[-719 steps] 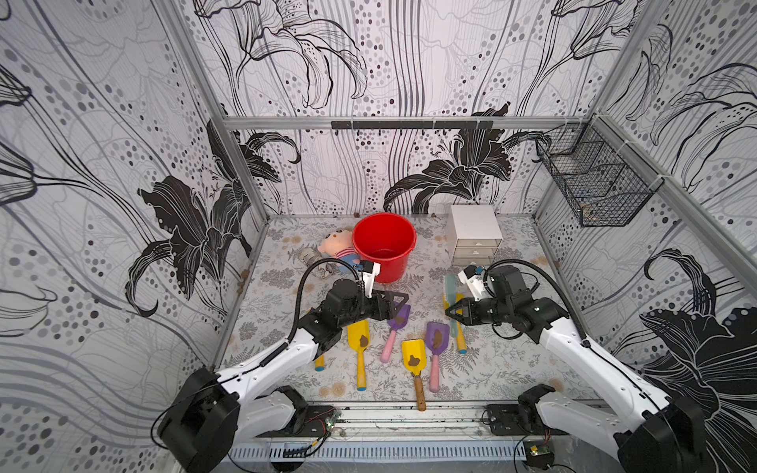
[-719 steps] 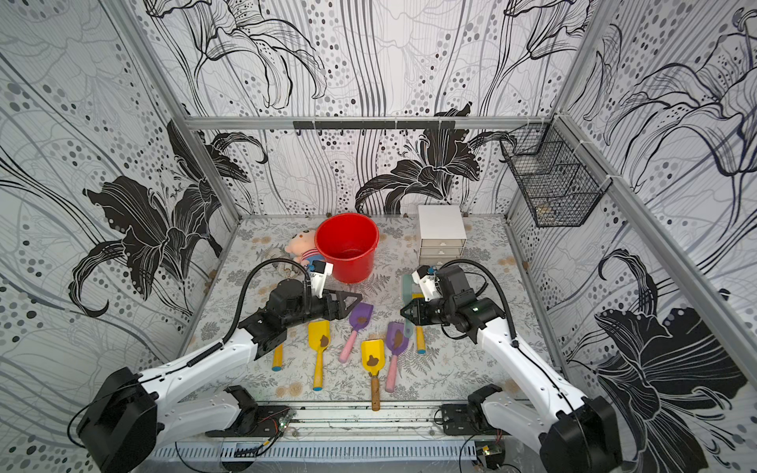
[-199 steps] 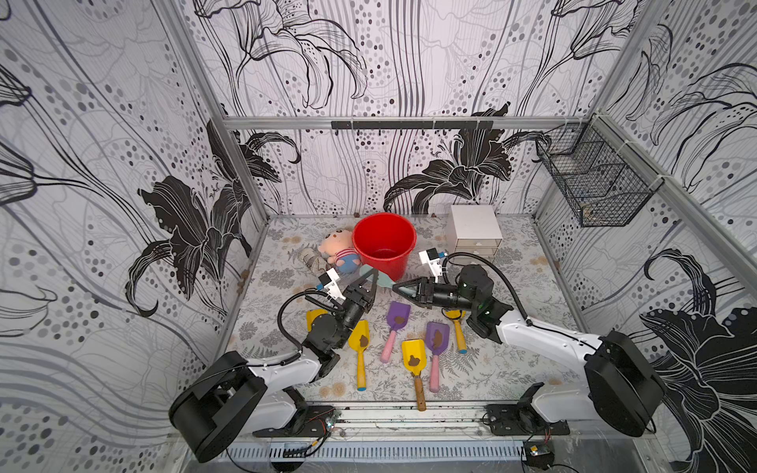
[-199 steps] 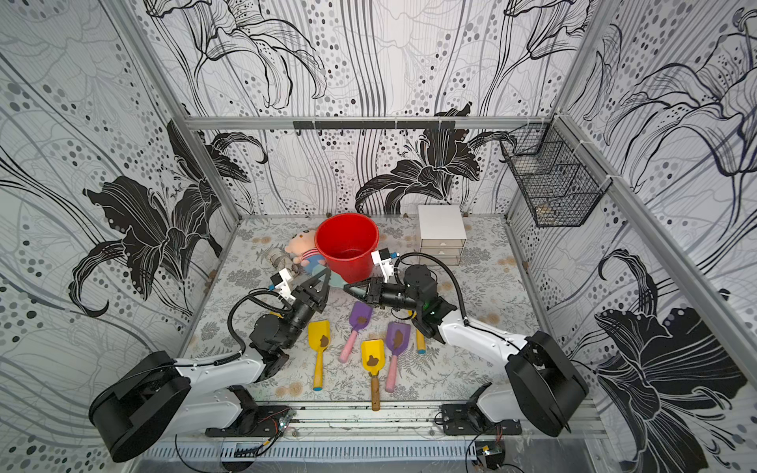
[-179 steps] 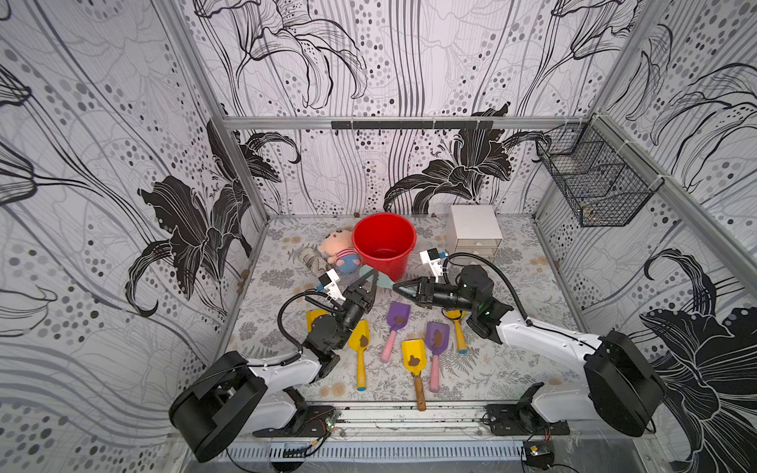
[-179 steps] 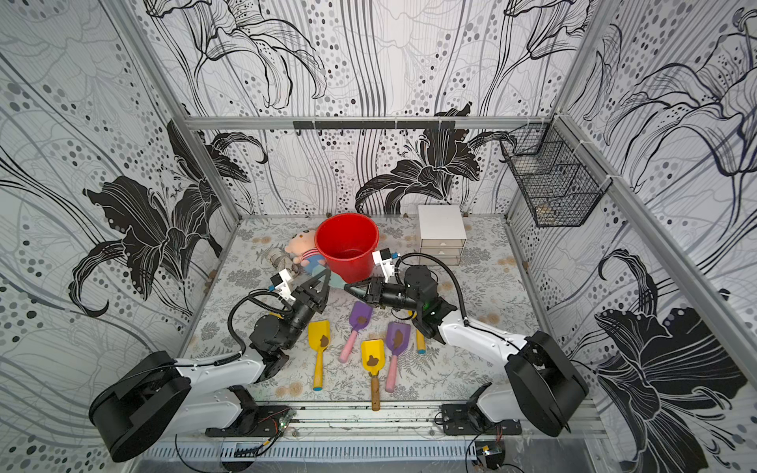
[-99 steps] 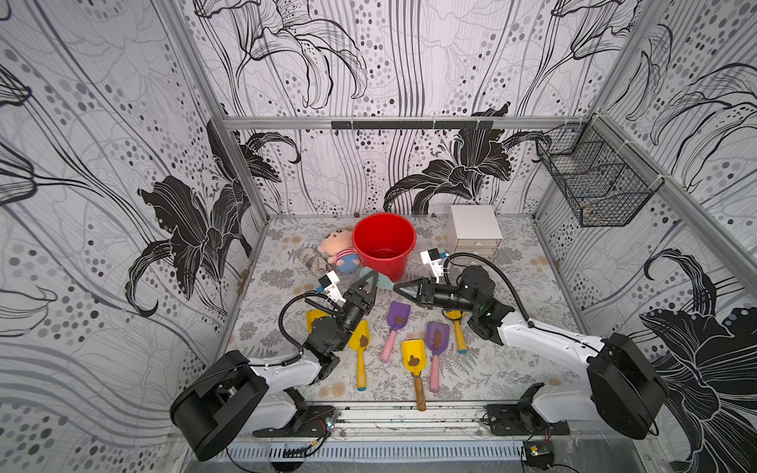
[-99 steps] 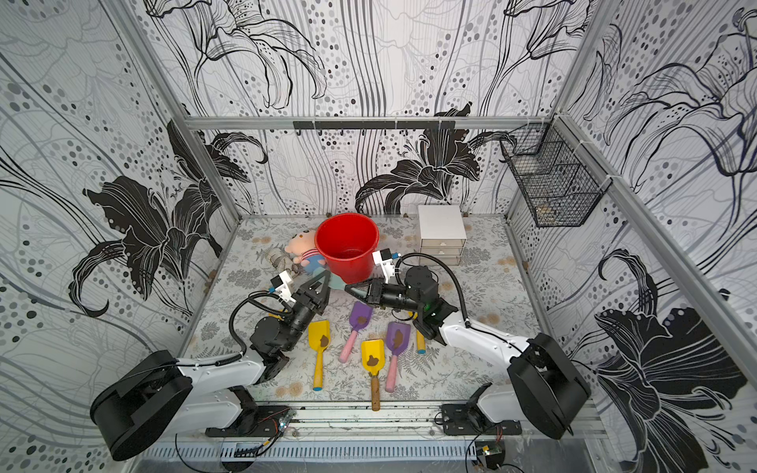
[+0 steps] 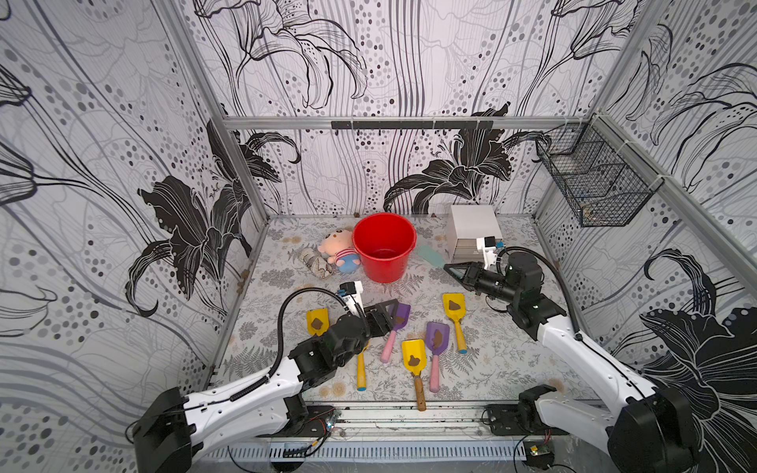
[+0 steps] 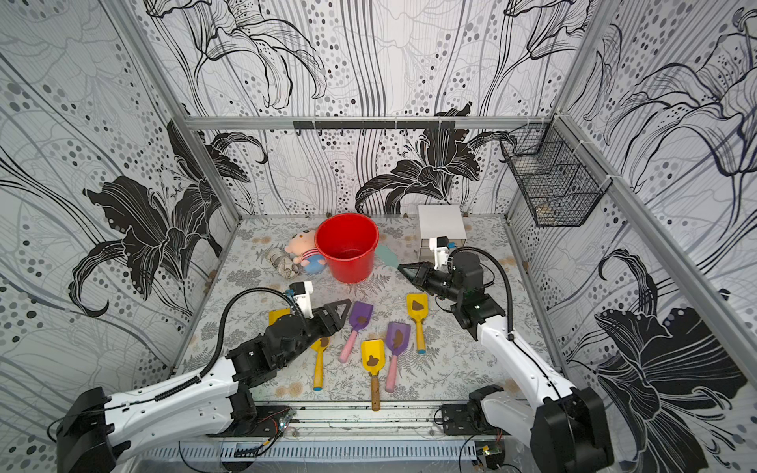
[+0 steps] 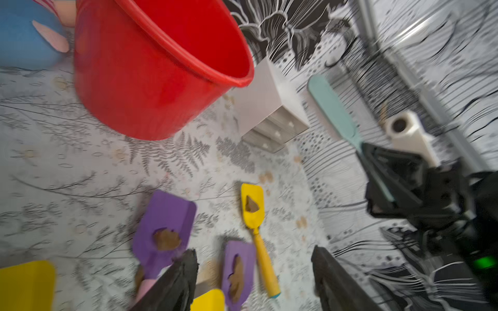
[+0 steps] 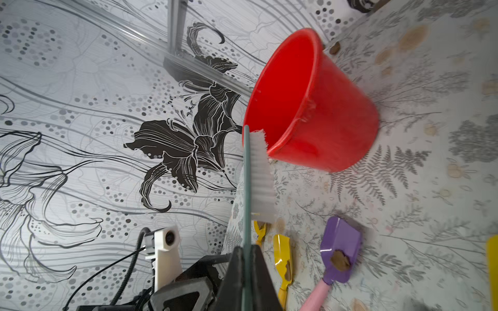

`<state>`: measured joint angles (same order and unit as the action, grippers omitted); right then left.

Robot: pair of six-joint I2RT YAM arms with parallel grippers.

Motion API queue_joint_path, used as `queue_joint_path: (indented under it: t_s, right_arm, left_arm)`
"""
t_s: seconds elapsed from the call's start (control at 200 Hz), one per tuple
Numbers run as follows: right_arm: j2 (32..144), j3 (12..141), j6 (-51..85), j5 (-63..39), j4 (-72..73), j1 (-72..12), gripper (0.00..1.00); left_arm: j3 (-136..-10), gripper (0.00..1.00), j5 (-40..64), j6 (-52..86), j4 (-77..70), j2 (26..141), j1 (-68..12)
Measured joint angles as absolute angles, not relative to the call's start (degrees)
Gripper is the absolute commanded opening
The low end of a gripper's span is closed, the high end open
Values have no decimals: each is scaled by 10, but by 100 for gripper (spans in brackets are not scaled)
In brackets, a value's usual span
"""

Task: Brush the soil off the hand trowel and place it into the bucket
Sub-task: Place the hand trowel at the center of the board, then pick up the hand trowel from the center of the board.

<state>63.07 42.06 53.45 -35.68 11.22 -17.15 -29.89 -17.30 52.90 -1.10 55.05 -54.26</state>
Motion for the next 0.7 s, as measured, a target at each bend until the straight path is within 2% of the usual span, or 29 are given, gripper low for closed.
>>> queue_joint_path:
  t_s: [0.15, 0.275, 0.401, 0.701]
  right_arm:
    - [633, 421, 518, -360, 72, -147, 0]
    - [635, 421, 496, -360, 33, -146, 0]
    - [635, 421, 478, -360, 1, -146, 0]
    - [635, 421, 460, -359, -27, -146, 0]
  left_arm:
    - [-380, 72, -168, 477, 155, 699, -565]
    - [-398, 71, -143, 464, 220, 790, -593]
    - [-397, 67, -120, 462, 245, 812, -597]
    - [-397, 49, -97, 454, 231, 844, -597]
